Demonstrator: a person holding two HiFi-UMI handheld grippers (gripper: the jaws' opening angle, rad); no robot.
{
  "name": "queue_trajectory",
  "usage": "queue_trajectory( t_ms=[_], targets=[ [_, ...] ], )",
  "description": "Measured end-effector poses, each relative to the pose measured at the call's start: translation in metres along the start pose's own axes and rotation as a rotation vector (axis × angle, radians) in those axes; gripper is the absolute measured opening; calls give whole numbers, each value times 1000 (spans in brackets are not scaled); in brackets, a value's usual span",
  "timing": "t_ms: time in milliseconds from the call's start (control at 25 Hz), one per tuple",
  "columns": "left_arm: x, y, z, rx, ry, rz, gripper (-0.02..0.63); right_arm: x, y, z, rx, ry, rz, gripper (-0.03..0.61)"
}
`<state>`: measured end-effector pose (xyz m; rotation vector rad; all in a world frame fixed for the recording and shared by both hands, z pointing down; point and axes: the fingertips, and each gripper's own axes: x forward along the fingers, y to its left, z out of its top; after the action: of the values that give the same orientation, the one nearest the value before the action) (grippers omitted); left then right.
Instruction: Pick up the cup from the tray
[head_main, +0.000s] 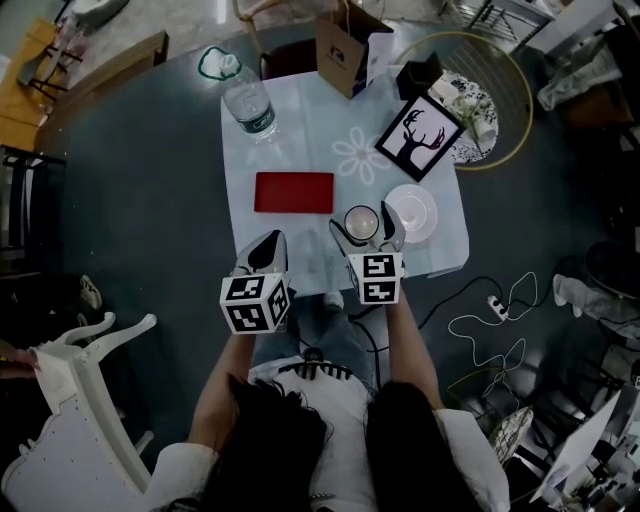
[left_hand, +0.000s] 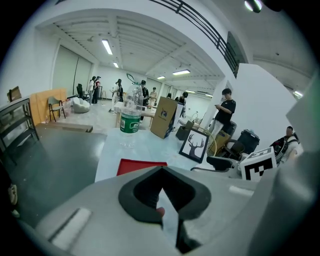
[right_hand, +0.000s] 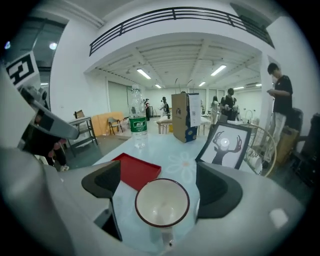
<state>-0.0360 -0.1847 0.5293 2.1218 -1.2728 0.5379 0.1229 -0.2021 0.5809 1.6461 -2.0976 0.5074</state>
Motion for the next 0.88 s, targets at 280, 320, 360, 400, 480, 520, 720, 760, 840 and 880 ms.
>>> queue_trajectory(
  t_ms=[280,320,360,400,480,520,720,760,840,880],
  targets=[
    [-13,-22,13,26,-66,-19,0,-41,-3,27,58,-50,14,439],
    [-15,-23,16,26,-76,-19,0,-46,-2,32,55,-65,14,406],
    [-16,-25,17,23,-84,-20,0,-51,-3,37,51,-76,9,365],
    [-18,-28,18,16,-91,-21,0,-56,-4,41,43,-85,-1,318],
    [-21,-35,17,9,-101,-27,0,-66,-5,47,26,-100,-27,250],
    [-23,-38,17,11,-107,-30,0,-70,-5,50,20,-106,-33,230],
    [-32,-51,20,17,-140,-46,0,-86,-1,58,23,-133,-58,116],
    [-34,-53,21,18,-146,-50,0,-90,0,59,35,-136,-67,85],
    [-39,-57,21,16,-156,-52,0,-96,3,57,64,-138,-65,28],
    [-41,-58,21,15,-160,-53,0,-98,5,56,73,-135,-56,26]
  ],
)
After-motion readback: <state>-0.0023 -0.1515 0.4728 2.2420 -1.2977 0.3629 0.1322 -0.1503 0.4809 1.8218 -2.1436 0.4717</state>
